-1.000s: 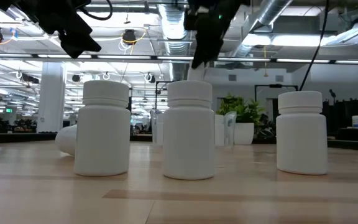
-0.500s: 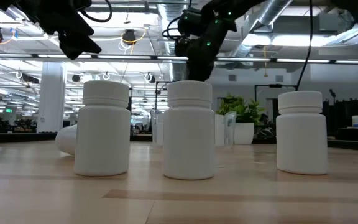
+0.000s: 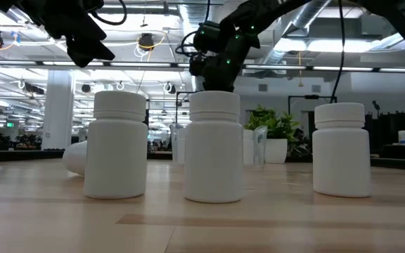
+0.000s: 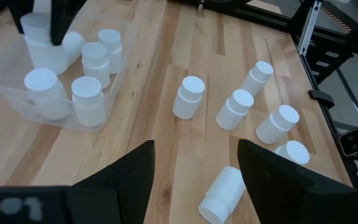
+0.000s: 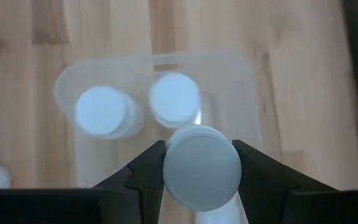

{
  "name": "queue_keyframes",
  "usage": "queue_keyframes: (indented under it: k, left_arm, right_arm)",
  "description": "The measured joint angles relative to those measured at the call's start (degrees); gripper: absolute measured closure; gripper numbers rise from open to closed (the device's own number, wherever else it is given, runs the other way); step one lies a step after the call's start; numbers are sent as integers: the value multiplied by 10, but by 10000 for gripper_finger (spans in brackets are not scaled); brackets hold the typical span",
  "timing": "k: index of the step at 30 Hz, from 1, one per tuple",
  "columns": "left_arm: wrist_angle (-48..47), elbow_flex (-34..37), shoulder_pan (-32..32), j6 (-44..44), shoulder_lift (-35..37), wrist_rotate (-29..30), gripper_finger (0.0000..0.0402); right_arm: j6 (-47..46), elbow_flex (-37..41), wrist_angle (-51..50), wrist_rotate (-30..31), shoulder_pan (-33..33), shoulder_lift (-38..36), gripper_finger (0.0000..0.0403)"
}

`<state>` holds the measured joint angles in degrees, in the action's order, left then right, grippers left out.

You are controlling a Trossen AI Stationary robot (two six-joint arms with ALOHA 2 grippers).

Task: Pick and place pill bottles into a basket
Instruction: Put the white medicine bottle into the transparent bin

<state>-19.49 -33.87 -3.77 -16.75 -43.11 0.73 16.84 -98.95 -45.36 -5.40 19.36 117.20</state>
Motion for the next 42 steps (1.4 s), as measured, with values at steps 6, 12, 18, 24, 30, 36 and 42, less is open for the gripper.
queue_keyframes:
  k: [6,12,18,24,30,36,42]
  left_arm:
    - [0,0,0,0,0,0,184]
    - [0,0,0,-1,0,0,184]
    - [0,0,0,-2,0,0,184]
    - [1,0,0,-4,0,0,184]
    - [1,0,0,-4,0,0,184]
    - [1,0,0,-4,0,-1,184]
    - [1,0,0,-4,0,-1,184]
  right_arm:
    - [-1,0,14,-5,2,17,251]
    - [-3,2,1,-7,6,35,237]
    - [-2,1,12,-8,5,40,249]
    - [-3,1,8,-8,5,40,205]
    - [-3,1,8,-8,5,40,179]
    - [4,1,8,-7,1,40,176]
    - [12,1,2,-7,-4,37,177]
